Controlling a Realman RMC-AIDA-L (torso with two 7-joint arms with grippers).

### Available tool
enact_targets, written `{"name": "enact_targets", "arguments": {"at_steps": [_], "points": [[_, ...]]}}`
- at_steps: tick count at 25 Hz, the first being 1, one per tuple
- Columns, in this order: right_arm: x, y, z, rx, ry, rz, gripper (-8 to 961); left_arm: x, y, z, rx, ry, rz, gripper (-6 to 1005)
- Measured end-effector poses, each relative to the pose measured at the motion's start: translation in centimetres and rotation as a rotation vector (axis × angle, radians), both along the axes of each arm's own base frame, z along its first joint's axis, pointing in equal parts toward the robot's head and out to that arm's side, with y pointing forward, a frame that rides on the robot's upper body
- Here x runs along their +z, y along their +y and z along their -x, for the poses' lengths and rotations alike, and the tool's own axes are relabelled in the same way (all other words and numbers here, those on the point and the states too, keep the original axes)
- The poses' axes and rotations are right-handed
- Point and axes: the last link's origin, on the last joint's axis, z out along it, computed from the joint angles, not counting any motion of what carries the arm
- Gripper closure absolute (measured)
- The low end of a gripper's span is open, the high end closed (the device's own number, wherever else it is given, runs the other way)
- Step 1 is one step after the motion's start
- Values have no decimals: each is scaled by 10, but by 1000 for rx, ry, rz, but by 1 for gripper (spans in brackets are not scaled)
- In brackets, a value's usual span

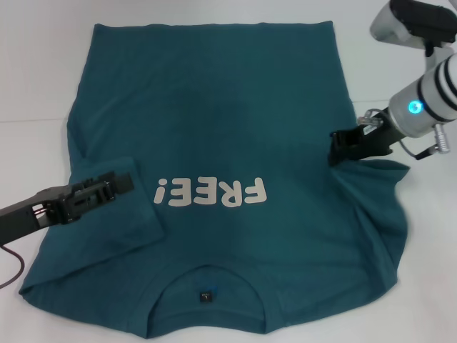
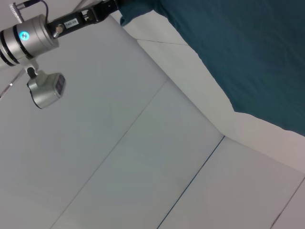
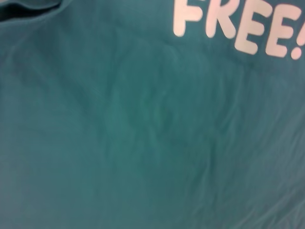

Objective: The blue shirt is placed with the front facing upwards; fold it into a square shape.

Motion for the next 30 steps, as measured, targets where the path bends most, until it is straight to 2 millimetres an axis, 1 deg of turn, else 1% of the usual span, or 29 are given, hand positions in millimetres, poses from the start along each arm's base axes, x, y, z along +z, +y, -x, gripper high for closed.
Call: {"name": "enact_targets", "arguments": {"at_steps": [6, 11, 23, 26, 30], "points": [[-13, 5, 9, 22, 1, -12, 892, 0, 0, 0, 3, -1, 1, 418], [-15, 6, 12, 29, 4, -10, 888, 0, 2, 2, 20, 0, -4, 418], [-11, 1, 2, 10, -6, 10, 877, 0, 2, 2, 26, -3, -4, 419], [-11, 1, 2, 18, -12, 14, 634, -1, 2, 3, 29, -7, -1, 419], [-15, 0, 5, 42, -23, 28, 448, -2, 1, 4, 33, -9, 2, 419]]}}
